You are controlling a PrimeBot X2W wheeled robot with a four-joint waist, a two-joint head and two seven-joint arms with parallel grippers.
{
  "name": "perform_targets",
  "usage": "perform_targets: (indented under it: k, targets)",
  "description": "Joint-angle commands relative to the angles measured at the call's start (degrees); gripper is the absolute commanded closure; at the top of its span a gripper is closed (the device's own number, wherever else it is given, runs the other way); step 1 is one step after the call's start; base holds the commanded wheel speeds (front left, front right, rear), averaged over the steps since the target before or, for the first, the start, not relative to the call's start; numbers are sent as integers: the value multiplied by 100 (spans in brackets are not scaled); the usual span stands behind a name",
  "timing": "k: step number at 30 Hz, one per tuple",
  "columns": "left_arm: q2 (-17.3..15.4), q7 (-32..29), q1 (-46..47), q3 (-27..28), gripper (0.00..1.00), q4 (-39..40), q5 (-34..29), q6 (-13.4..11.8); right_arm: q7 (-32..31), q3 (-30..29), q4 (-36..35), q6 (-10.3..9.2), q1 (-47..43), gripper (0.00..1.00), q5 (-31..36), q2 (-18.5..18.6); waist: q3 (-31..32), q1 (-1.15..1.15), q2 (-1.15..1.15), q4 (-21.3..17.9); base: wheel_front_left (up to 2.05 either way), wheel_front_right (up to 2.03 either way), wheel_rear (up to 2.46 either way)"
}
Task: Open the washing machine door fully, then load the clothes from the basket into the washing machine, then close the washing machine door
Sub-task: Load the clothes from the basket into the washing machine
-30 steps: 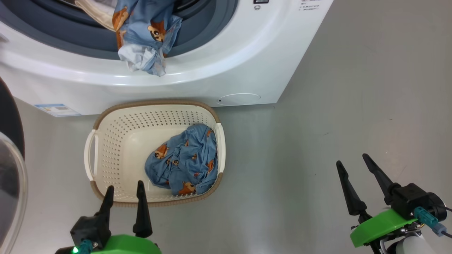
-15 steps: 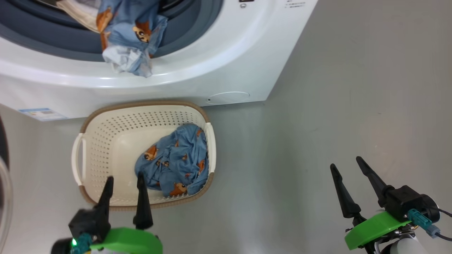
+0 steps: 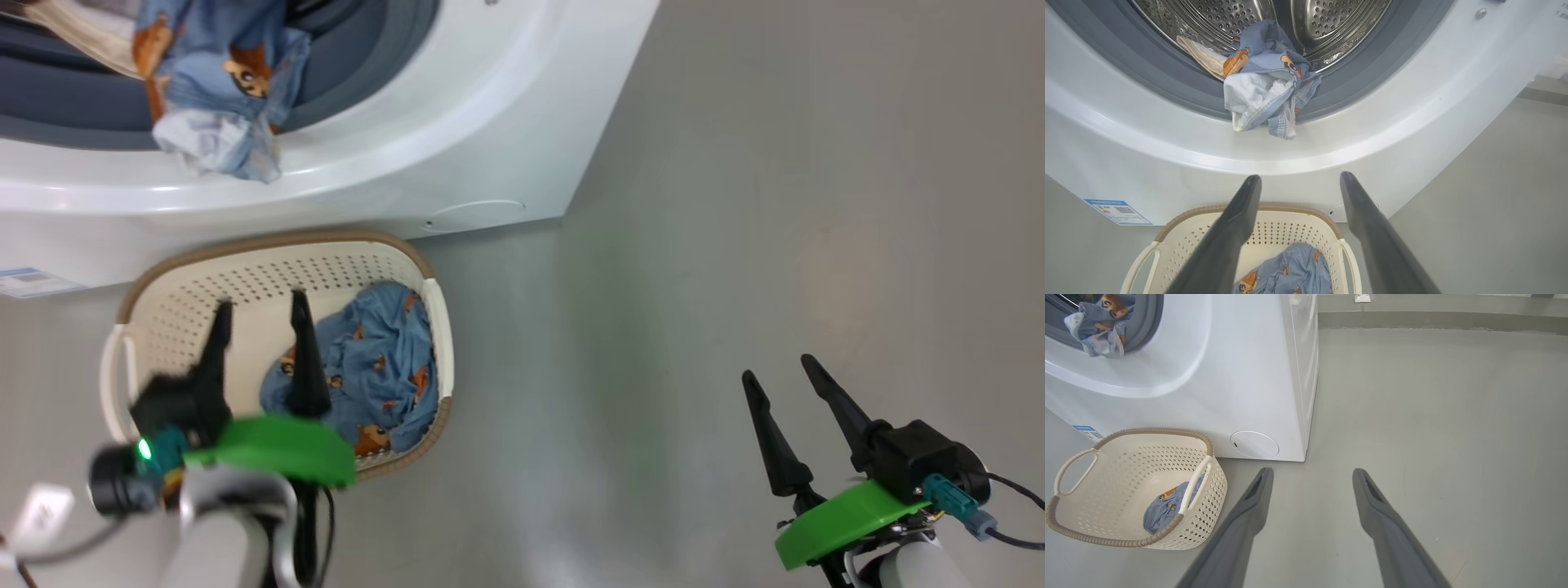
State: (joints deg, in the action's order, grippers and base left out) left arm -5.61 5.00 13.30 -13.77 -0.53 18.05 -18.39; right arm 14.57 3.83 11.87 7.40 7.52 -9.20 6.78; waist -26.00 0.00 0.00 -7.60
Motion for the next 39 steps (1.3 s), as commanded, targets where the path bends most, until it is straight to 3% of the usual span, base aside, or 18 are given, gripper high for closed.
perform_targets:
  k: [1, 12, 20, 30, 39]
  targets:
    - [-125, -43, 275, 221, 0, 32, -2, 5, 43, 162, -84, 9, 73, 0, -30, -2, -101, 0, 0, -107, 0, 0, 0]
    - [-559, -338, 1937, 421, 0, -998, -166, 84, 43, 273, -8, 9, 262, 0, -115, -98, -359, 0, 0, -509, 0, 0, 0]
    - [-680, -370, 2863, 537, 0, -1909, -126, 122, 43, 378, 47, 9, 266, 0, -148, -140, -383, 0, 0, -663, 0, 0, 0]
    - [-566, -773, 3883, 417, 0, -3255, -45, 223, 43, 492, 75, 9, 222, 0, -148, -13, -324, 0, 0, -642, 0, 0, 0]
    - [-276, -989, 4568, 383, 0, -4594, 312, 640, 43, 570, 96, 9, 140, 0, -167, 83, -225, 0, 0, -680, 0, 0, 0]
